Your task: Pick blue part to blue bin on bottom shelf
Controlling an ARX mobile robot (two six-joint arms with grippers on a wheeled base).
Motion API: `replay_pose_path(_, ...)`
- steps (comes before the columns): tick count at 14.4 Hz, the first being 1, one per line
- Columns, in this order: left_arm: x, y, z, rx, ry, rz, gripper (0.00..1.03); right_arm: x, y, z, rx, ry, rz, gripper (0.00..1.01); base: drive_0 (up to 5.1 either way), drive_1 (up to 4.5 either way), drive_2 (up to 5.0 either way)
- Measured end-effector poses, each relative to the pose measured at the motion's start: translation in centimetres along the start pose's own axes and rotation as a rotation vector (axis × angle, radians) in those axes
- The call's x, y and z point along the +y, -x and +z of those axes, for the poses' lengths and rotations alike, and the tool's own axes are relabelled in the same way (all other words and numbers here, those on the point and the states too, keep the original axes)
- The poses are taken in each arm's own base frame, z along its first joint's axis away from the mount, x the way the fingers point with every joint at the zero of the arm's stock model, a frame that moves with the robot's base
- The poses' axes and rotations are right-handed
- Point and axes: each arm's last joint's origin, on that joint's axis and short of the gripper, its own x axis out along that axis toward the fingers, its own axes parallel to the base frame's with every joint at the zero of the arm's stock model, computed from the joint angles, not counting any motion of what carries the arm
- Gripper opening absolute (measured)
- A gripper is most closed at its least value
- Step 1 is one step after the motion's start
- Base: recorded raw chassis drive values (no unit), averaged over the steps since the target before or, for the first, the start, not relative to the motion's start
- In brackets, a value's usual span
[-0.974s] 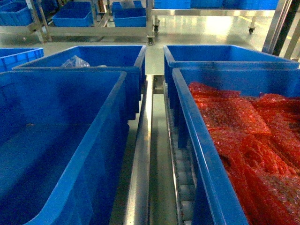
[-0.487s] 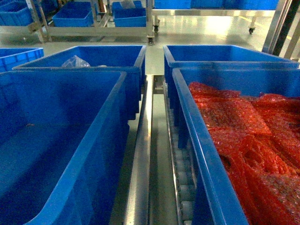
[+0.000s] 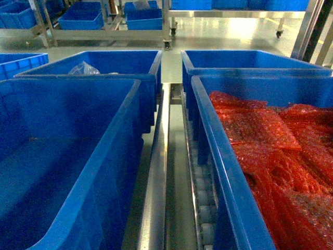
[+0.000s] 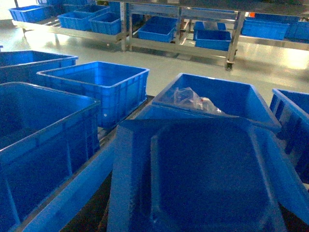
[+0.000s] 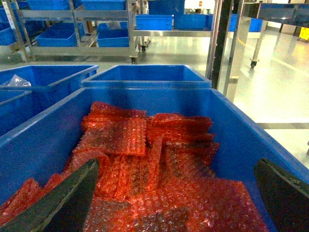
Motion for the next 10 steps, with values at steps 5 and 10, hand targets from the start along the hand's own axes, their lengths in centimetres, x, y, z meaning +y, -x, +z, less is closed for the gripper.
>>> replay_pose_path(5, 0.00, 0.00, 0.00, 0.000, 0.000, 0.000, 0.43, 0.00, 0.00, 0.00, 0.000, 0.000, 0.000, 0.98, 0.0, 0.00, 0.0)
replay_pose_path(10, -0.29, 0.09, -0.38, 0.027, -0.078, 0.077, 0.43, 0.00, 0.00, 0.00, 0.000, 0.000, 0.000, 0.98, 0.0, 0.00, 0.0)
